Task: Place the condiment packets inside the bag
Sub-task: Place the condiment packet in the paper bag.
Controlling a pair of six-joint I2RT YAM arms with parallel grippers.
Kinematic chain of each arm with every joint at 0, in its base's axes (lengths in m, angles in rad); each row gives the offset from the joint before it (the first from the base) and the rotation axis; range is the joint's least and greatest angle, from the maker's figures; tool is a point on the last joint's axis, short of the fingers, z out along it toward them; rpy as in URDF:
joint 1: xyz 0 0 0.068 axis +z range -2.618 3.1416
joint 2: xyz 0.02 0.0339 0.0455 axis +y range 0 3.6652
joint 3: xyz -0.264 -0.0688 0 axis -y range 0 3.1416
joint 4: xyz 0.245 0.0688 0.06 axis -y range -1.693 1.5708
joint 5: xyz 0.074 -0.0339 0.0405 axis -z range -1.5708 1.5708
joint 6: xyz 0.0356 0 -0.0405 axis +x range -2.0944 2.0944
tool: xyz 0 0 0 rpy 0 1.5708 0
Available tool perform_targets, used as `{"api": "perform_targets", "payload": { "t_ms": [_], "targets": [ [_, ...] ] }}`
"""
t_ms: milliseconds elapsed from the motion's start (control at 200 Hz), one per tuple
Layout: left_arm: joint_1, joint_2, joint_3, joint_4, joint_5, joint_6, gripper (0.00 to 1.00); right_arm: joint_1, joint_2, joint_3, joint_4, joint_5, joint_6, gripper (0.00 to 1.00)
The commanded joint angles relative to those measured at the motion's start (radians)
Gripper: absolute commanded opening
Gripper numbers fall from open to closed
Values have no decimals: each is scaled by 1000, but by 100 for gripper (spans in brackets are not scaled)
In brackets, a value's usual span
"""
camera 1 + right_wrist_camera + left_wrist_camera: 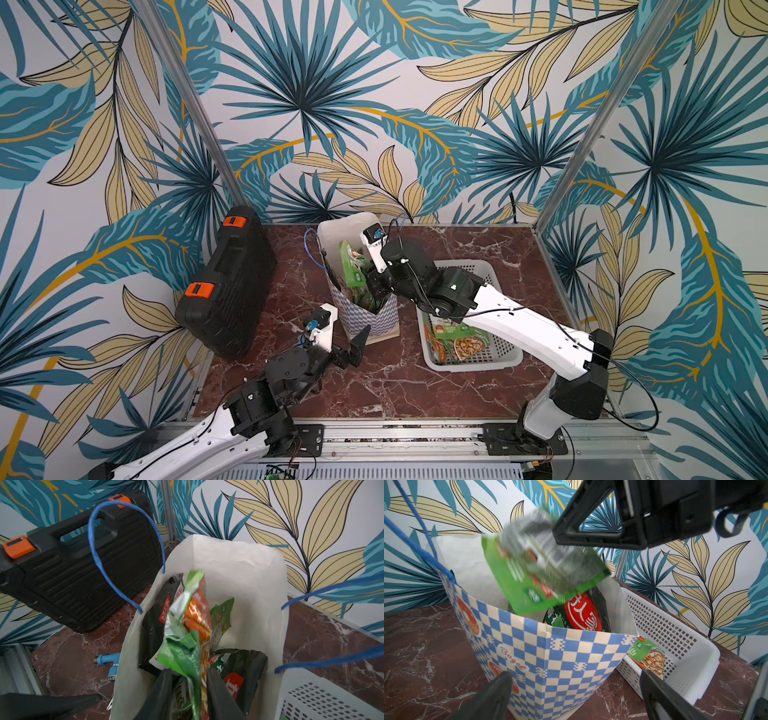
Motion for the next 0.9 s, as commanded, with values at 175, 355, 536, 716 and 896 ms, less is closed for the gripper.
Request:
{"api": "perform_targets", "payload": {
  "t_ms": [175, 355, 536, 716, 896],
  "targets": [
    [-1, 6, 2, -1, -15, -7, 100, -10, -71, 63, -143, 12, 41, 63],
    [-2, 2, 7, -16, -27, -9, 100, -21, -188, -38, -127, 17, 40, 77],
    [-2, -1, 8, -22, -35, -8, 100, -28, -345, -202, -104, 44, 42, 100],
    [-2, 0, 35, -41, -41, -26, 100, -42, -533, -397, -79, 114, 36, 99],
    [-2, 19, 140, -131, -41, -98, 100, -81, -734, -631, -28, 206, 53, 100]
  ]
}}
